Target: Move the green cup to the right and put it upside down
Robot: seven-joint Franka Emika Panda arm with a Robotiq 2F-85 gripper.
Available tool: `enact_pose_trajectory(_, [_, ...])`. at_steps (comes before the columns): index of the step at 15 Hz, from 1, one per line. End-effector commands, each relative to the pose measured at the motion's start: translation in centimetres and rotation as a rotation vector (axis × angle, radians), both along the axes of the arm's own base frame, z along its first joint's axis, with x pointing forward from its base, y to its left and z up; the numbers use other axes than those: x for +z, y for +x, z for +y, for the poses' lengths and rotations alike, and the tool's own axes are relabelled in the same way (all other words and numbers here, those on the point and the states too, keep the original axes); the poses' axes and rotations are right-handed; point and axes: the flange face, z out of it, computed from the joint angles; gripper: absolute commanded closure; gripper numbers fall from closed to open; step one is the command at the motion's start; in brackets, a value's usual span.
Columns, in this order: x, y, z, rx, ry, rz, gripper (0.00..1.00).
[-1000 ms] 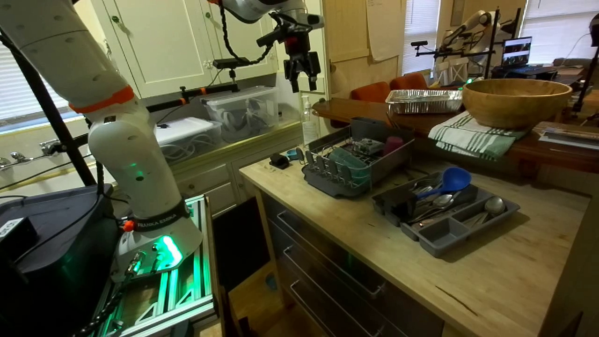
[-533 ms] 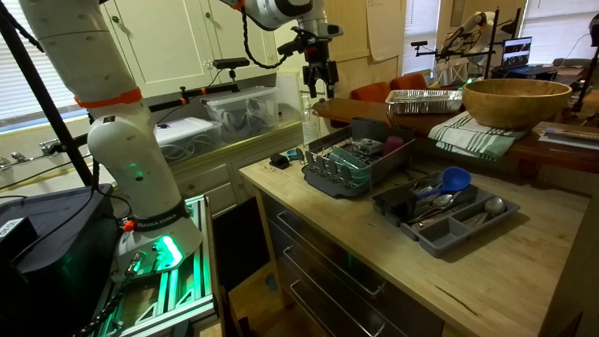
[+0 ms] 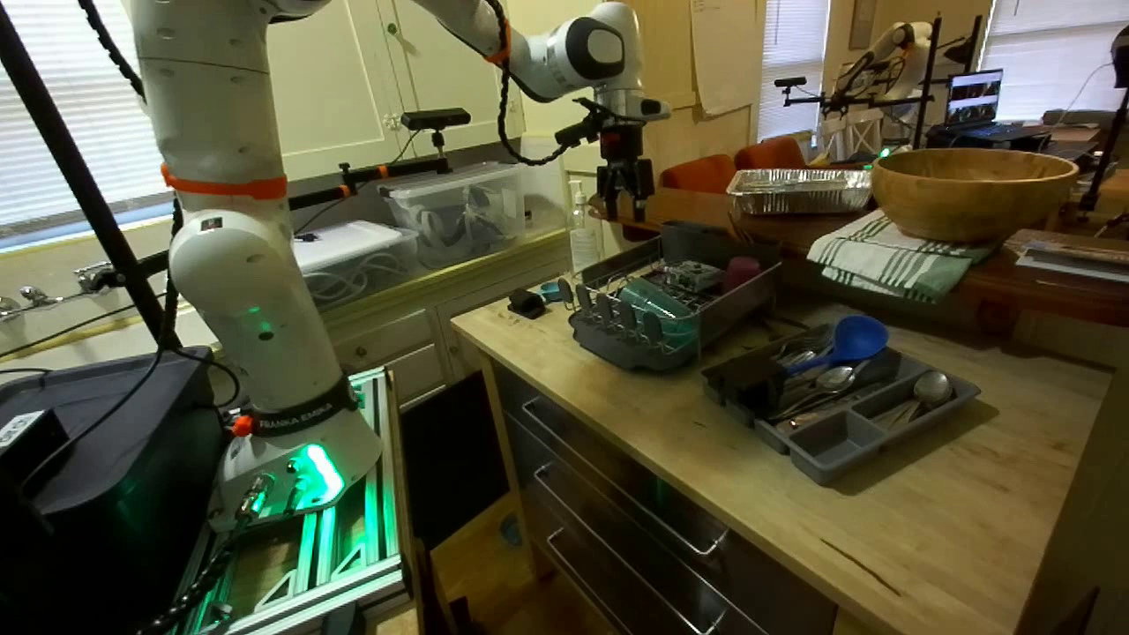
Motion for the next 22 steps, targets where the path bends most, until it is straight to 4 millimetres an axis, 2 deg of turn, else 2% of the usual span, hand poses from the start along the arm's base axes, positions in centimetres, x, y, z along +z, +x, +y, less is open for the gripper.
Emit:
enact_pose_trajectory(1, [-1.2, 0.1, -0.8, -0.199, -0.026, 0.004, 0.00])
enact_pose_trajectory(2, [-1.2, 0.2, -0.3, -0.105, -0.014, 0.002, 0.00])
enact_pose_trajectory(6, [-1.2, 0.2, -0.4, -0.113, -0.016, 0.002, 0.00])
enact_pose_trajectory(7, [-1.0, 0.8, -1.1, -0.194, -0.005, -0.005, 0.00])
enact_pose_trajectory(9, [-0.7, 2.0, -3.9, -0.322, -0.011, -0.051, 0.00])
enact_pose_trajectory(11, [-0.2, 3.1, -8.5, -0.425, -0.007, -0.079, 0.00])
enact_pose_trajectory(13, [0.0, 4.2, -14.0, -0.525, -0.004, -0.108, 0.00])
enact_pose_trajectory(15, [-0.4, 5.4, -18.1, -0.629, 0.010, -0.130, 0.00])
enact_pose_trajectory(17, [-0.8, 6.4, -20.0, -0.735, 0.032, -0.160, 0.00])
enact_pose_trajectory(20, [-0.8, 7.5, -20.8, -0.875, 0.053, -0.245, 0.00])
enact_pose_trajectory(22, [-0.4, 8.0, -20.7, -0.950, 0.062, -0.320, 0.00])
